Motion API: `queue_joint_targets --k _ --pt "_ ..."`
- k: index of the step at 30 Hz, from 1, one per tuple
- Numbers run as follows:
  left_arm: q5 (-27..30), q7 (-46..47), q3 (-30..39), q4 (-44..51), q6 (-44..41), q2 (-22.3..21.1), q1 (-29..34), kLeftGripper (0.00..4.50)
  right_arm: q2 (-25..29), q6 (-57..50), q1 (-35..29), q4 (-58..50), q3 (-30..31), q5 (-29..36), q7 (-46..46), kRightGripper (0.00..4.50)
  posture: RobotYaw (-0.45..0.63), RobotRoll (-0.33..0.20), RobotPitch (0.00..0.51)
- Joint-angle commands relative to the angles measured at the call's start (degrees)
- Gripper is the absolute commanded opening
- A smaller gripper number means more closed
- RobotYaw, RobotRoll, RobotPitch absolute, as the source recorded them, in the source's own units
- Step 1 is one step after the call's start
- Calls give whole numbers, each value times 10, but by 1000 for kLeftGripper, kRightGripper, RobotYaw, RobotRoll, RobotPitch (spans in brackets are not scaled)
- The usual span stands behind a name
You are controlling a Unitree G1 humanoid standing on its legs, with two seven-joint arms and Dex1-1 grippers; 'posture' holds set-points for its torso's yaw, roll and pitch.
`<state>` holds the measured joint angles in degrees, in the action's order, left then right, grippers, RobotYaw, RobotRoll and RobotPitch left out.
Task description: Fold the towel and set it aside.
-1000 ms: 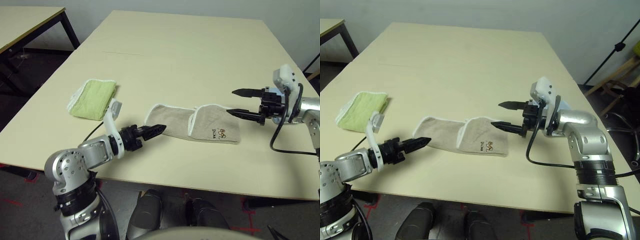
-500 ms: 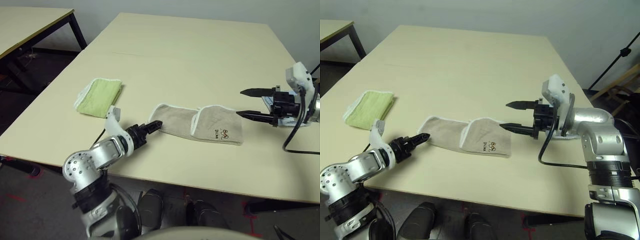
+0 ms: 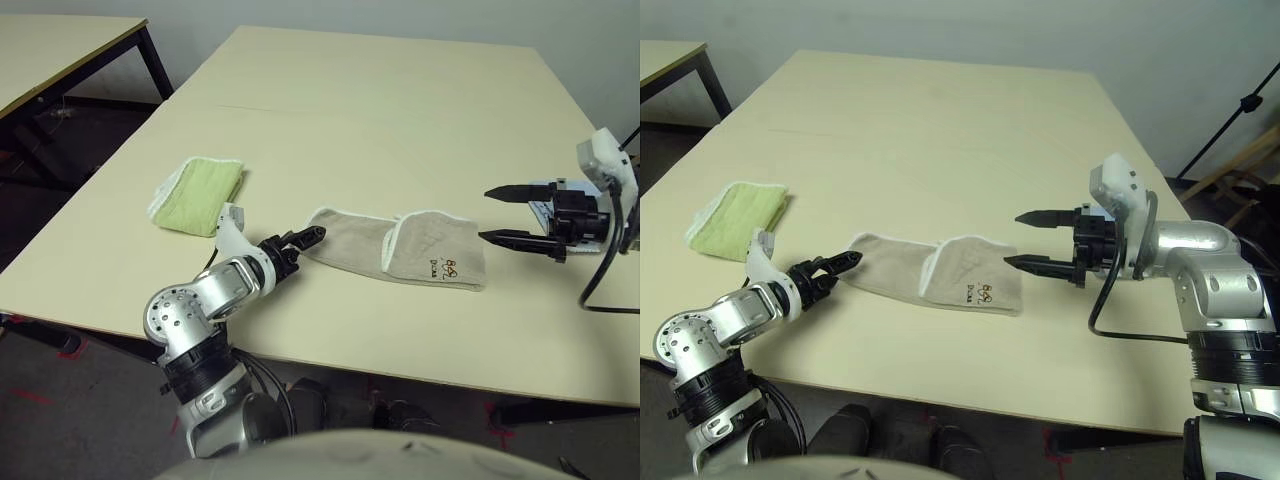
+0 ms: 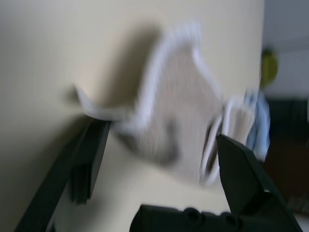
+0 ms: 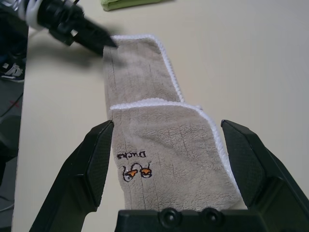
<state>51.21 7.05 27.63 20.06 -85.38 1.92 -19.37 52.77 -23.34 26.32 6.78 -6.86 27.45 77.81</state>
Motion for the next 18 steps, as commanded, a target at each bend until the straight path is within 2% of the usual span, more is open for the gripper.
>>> queue_joint_targets --k 1,3,5,12,18 --pt "3 -39 -28 28 -10 -39 28 4500 -5 -4 15 -2 0 5 -3 4464 172 0 133" --pt "8 -68 -32 37 -4 -78 38 4500 -11 -3 20 -2 5 4 -4 4464 178 0 131" --pt "5 -69 -27 33 -18 -87 42 4500 -17 -4 26 -2 7 4 -8 4464 185 0 129" --pt "-20 -46 -7 -12 -44 -18 23 4500 -23 -6 33 -2 8 1 -17 4464 168 0 129" --pt "-47 -40 3 -35 -36 10 8 4500 -24 -16 24 -19 2 9 -28 4464 162 0 135"
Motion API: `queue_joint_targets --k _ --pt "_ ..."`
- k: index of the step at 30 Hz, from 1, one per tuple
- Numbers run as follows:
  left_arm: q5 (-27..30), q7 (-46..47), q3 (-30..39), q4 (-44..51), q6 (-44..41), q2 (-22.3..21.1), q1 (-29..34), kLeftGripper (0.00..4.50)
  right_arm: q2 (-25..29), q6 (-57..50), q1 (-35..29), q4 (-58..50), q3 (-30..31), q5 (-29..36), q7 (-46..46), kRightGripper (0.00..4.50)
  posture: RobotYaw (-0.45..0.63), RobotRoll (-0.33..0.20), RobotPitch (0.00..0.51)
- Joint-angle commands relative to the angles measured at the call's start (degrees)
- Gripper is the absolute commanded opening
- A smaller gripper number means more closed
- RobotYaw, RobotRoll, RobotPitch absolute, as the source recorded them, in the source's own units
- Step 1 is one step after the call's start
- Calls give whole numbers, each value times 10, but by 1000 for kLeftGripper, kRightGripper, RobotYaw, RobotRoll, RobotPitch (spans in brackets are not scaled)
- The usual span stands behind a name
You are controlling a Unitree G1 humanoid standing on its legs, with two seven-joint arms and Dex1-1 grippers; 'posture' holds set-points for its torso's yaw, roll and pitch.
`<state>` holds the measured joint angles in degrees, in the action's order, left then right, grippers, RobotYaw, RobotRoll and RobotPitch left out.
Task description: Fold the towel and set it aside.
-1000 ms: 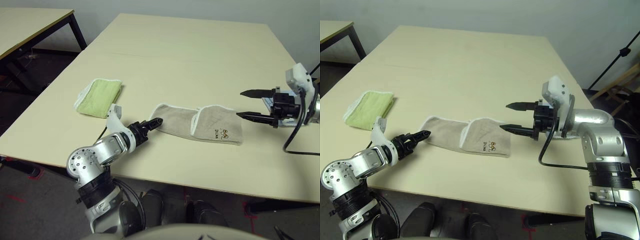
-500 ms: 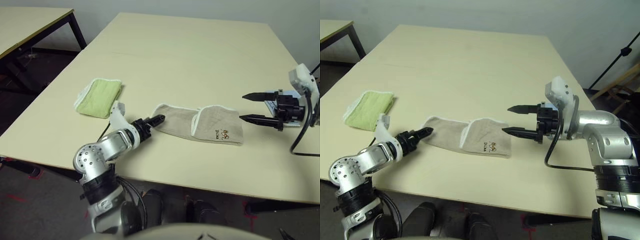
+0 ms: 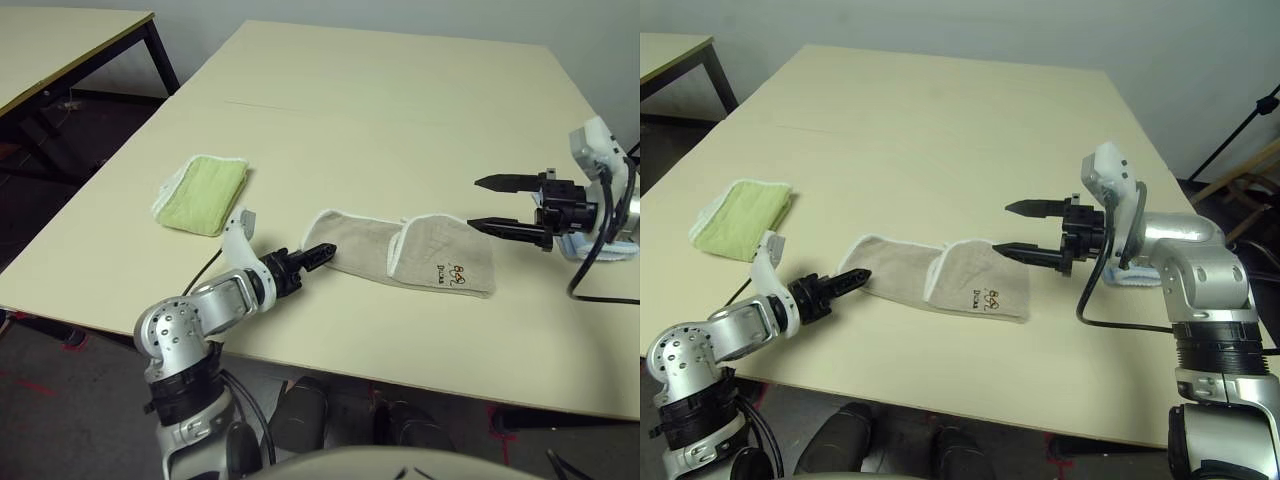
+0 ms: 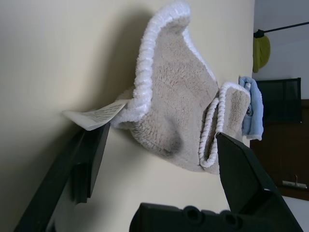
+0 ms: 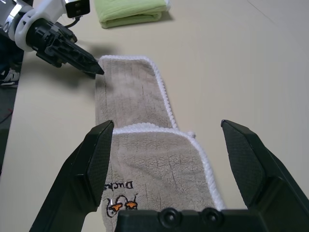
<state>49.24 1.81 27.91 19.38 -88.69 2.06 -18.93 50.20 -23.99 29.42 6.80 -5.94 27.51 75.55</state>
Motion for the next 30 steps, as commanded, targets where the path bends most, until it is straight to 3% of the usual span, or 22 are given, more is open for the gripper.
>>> queue_joint_targets --k 1,3,13,15,26,30 --pt "-32 12 -1 -31 6 6 2 4317 2 -13 -10 -25 -9 11 -8 4488 162 0 135" --pt "-38 7 -1 -37 16 3 -1 3904 1 -18 -14 -31 -11 15 -12 4500 157 0 136" --pt "-79 9 -10 -40 124 3 10 510 4 -32 -20 -44 -11 27 -20 4500 169 0 134" --pt "-81 6 -7 -37 145 -1 11 16 4 -34 -21 -44 -11 29 -18 4500 169 0 132" --pt "-39 -14 20 40 154 -73 36 16 11 -37 -26 -32 -10 28 -4 4500 200 0 123" --pt "-7 -66 -17 82 168 -113 35 16 16 -39 -30 -28 -9 27 6 4500 208 0 122"
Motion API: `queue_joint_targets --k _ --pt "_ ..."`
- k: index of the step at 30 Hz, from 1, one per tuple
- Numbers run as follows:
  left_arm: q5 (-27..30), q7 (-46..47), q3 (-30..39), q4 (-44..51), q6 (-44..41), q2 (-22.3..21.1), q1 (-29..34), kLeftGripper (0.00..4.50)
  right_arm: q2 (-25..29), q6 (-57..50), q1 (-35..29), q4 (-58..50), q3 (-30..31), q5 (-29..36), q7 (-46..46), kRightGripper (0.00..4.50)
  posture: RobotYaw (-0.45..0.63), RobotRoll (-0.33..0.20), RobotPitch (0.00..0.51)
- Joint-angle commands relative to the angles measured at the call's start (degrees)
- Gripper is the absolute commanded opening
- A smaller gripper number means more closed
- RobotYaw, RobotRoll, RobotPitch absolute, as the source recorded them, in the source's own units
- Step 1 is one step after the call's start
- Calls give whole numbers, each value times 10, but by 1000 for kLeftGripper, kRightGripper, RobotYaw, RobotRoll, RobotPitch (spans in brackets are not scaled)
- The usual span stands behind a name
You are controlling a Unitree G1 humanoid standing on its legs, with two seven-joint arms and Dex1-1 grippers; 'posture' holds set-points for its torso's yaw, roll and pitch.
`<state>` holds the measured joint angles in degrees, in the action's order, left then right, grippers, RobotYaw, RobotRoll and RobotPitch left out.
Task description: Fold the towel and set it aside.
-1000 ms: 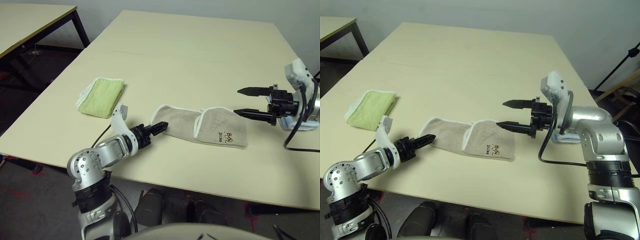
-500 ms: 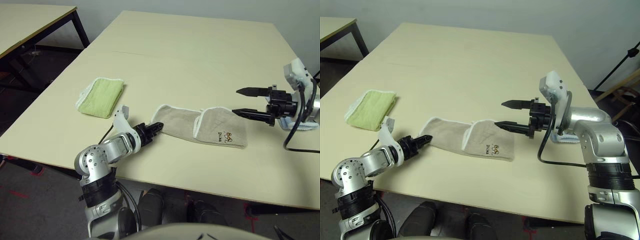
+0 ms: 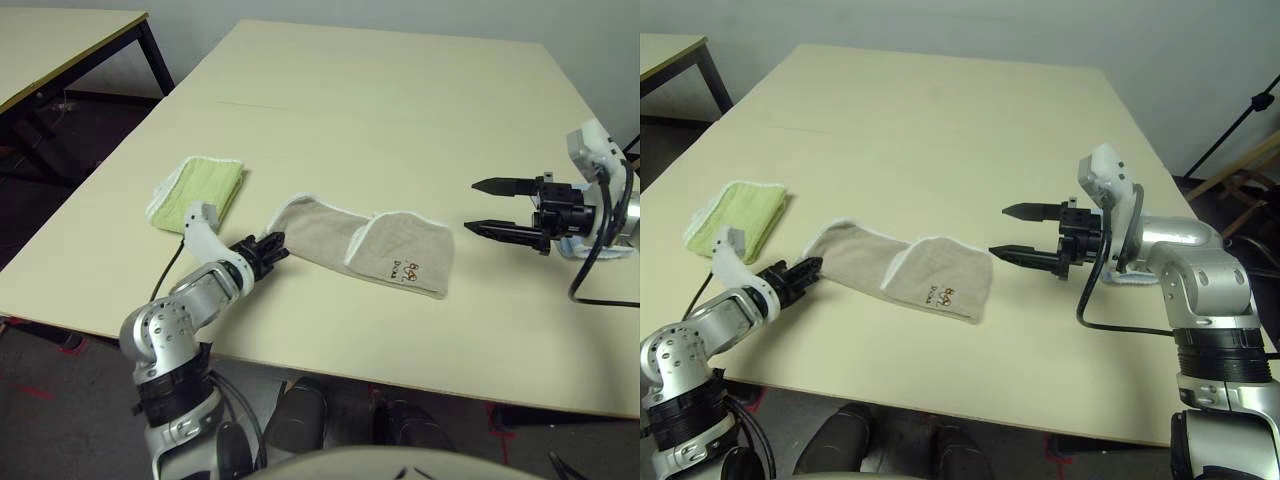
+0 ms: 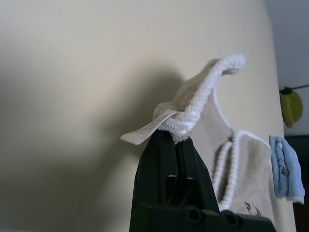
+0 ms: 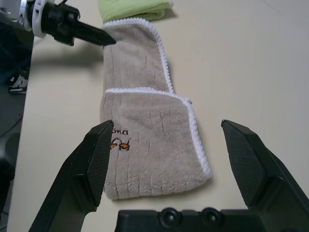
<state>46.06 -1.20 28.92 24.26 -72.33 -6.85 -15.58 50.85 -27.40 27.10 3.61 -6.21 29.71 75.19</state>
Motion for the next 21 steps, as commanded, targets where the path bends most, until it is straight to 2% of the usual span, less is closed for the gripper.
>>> queue_joint_targets --k 1,5,10,17,21 --pt "30 -59 -51 44 6 -41 -2 16 12 -4 -8 7 -6 4 12 4500 212 0 119" --pt "52 -126 -139 55 -7 -94 -41 16 18 -4 -12 13 -4 4 23 4500 205 0 120" --pt "56 -194 -234 -1 -3 -113 -122 16 36 -12 -25 19 -11 6 39 4500 188 0 123" --pt "-39 -353 -428 -110 90 -165 -212 16 76 -29 -66 10 -45 15 47 4500 147 0 128" --pt "-102 -417 -501 -176 160 -156 -256 16 95 -35 -82 9 -63 19 45 4500 130 0 130"
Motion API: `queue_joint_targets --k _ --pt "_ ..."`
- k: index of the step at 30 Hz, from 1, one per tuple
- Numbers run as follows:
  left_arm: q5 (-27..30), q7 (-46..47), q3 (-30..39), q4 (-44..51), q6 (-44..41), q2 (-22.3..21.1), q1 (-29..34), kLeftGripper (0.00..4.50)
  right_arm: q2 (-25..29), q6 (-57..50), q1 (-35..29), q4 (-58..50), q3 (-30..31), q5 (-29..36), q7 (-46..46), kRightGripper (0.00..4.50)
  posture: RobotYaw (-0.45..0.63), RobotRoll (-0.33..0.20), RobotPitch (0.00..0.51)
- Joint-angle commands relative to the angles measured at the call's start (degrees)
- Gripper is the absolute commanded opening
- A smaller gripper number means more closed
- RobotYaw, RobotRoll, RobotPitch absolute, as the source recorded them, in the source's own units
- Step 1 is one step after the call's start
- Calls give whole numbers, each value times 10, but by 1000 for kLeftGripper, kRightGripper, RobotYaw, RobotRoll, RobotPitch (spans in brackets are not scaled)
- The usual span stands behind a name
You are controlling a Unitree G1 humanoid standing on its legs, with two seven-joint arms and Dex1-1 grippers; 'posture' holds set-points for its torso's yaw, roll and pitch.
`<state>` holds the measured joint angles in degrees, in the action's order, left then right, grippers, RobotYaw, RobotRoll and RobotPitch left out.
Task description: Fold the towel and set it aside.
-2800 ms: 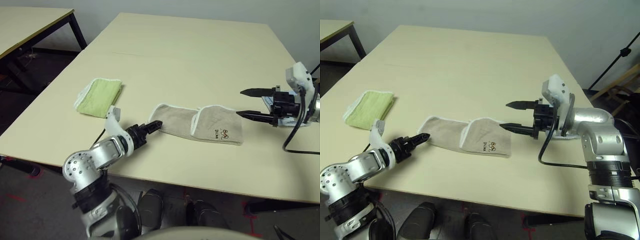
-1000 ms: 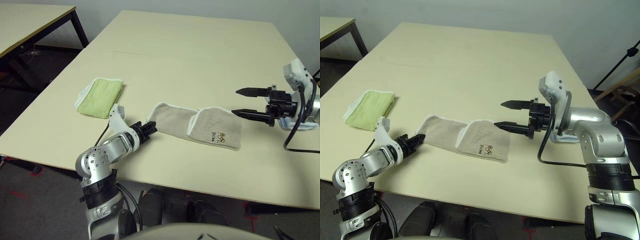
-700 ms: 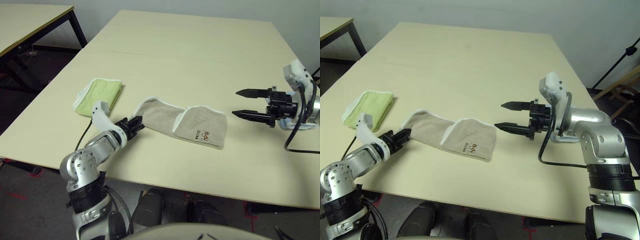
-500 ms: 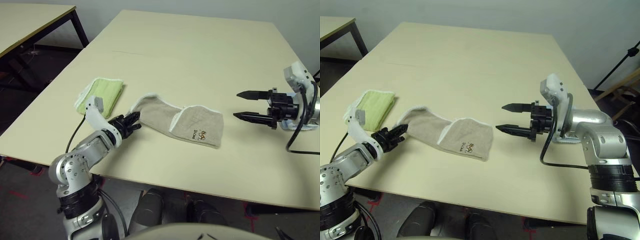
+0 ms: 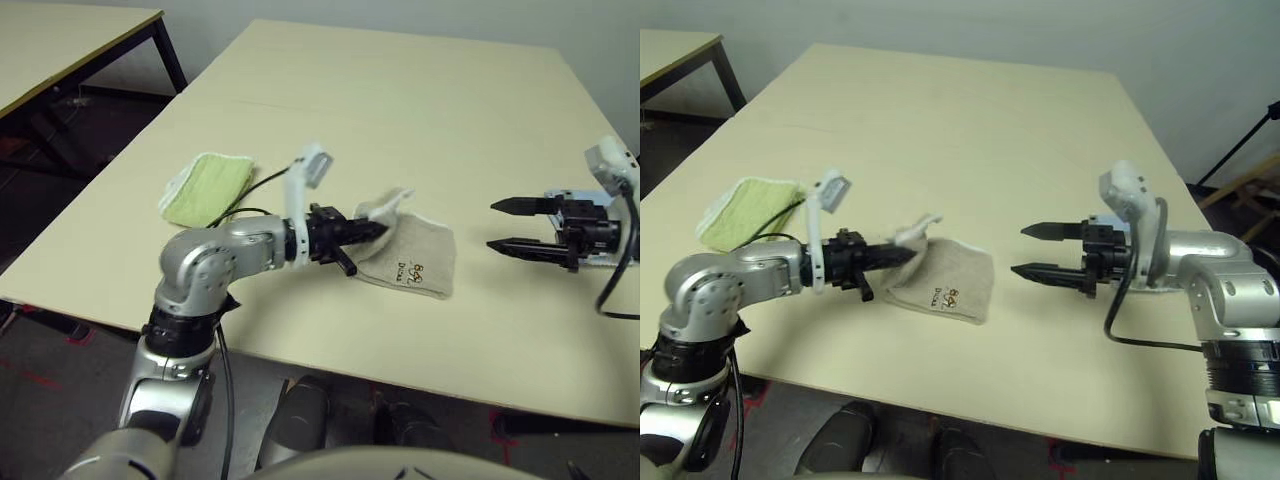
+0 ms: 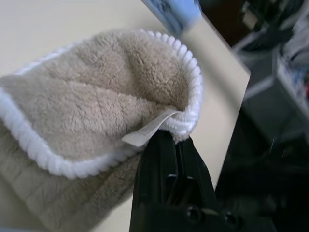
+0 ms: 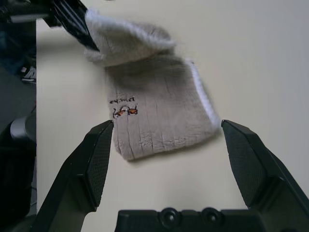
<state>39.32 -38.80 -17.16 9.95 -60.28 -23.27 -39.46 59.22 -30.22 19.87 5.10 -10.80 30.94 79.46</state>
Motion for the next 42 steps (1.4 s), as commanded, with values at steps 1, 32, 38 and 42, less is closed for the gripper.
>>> queue_joint_targets --k 1,32,38,42 --pt "-42 -53 -50 -43 49 13 -24 16 14 -9 -12 -9 -19 8 2 4500 127 0 131" --pt "-84 -153 44 3 66 -75 -18 4468 -58 -56 59 -67 64 6 -55 4500 179 0 129" --pt "-76 -151 95 24 82 -129 51 4468 -112 -40 88 -108 118 -16 -84 4500 193 0 127" --pt "-72 -186 114 30 135 -146 94 4468 -145 -16 102 -121 161 -46 -96 4500 203 0 124"
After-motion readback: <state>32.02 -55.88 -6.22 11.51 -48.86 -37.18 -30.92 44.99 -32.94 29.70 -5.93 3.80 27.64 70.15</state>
